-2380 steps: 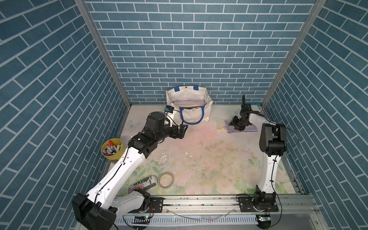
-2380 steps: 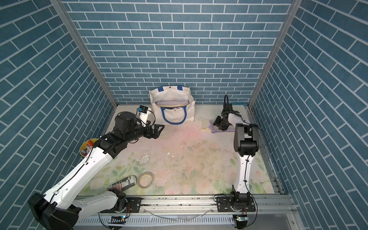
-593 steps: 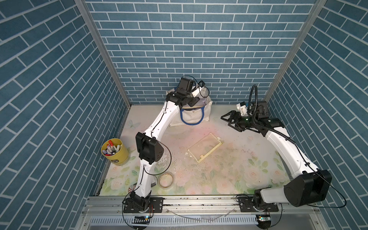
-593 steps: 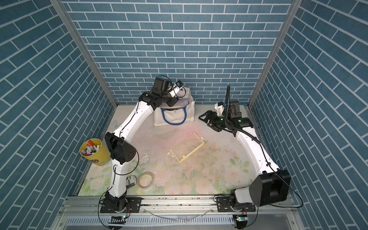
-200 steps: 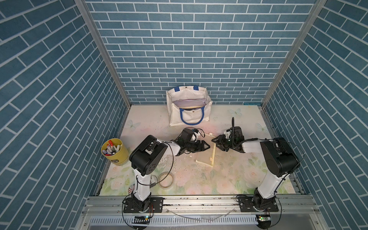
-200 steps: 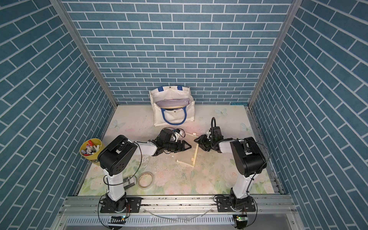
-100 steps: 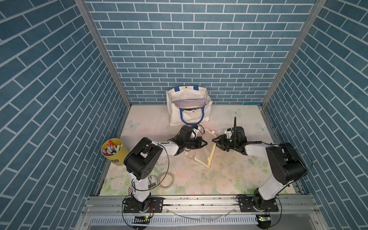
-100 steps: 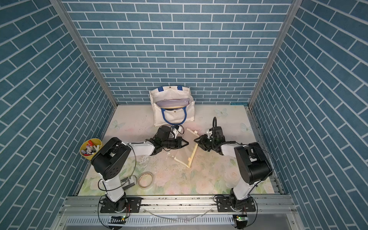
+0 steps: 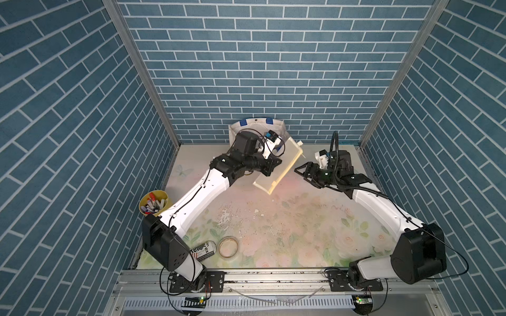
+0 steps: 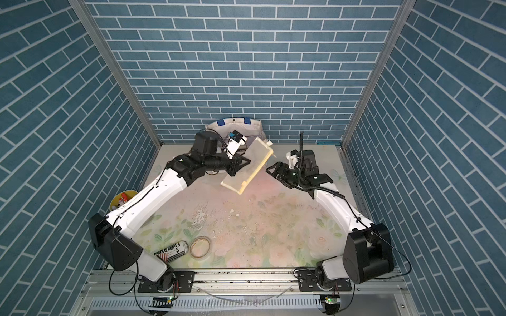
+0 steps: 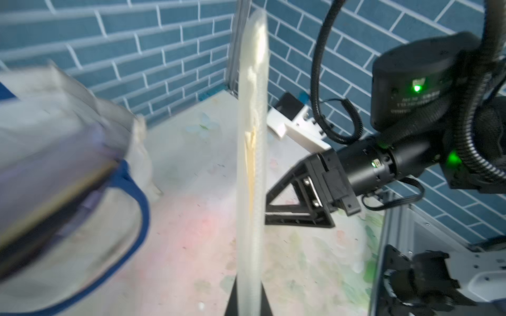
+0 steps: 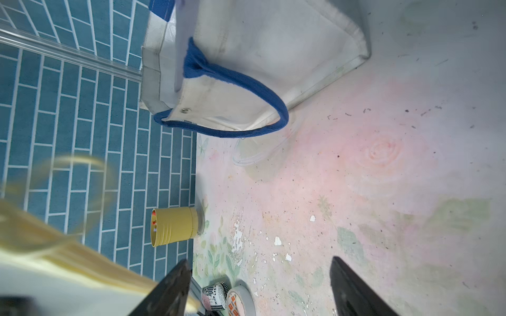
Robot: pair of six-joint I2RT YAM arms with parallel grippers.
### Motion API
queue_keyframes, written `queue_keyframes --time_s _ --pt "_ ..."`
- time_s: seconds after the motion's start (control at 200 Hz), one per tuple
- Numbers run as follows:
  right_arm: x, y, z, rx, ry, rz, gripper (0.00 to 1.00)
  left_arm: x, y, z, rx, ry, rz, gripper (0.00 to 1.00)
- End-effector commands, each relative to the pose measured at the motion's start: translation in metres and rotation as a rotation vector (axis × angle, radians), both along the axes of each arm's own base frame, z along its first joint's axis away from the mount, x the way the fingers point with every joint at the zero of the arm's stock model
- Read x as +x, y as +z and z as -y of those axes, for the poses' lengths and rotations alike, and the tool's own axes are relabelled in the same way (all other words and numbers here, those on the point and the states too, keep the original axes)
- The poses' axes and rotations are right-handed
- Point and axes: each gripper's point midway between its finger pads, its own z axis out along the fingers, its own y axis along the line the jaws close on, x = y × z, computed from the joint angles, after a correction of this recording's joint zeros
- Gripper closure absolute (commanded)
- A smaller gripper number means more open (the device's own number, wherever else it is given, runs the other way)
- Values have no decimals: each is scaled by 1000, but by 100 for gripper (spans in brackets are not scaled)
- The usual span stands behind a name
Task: Put the pencil pouch into the canvas bag
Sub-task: Pick up the pencil pouch from the center of the board, then place the pencil pouch in the canvas bag.
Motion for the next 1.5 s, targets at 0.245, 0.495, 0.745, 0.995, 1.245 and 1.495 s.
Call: queue_keyframes --time_s 0.245,0.495,0.745,0.995,1.245,1.495 --pt "-31 25 22 -132 3 -55 14 125 44 -22 385 91 515 100" --pt "-49 25 29 -141 22 -81 14 190 28 -15 574 118 646 100" --pt "-63 20 43 -133 14 -104 15 209 -19 -29 633 93 585 100" --pt "-55 24 39 -101 16 -91 16 216 -86 -37 680 59 463 100" --pt "-53 27 39 -84 3 -81 16 223 -103 -45 659 75 407 100" --pt "-50 32 39 -74 -13 -69 16 224 -103 -41 614 71 397 77"
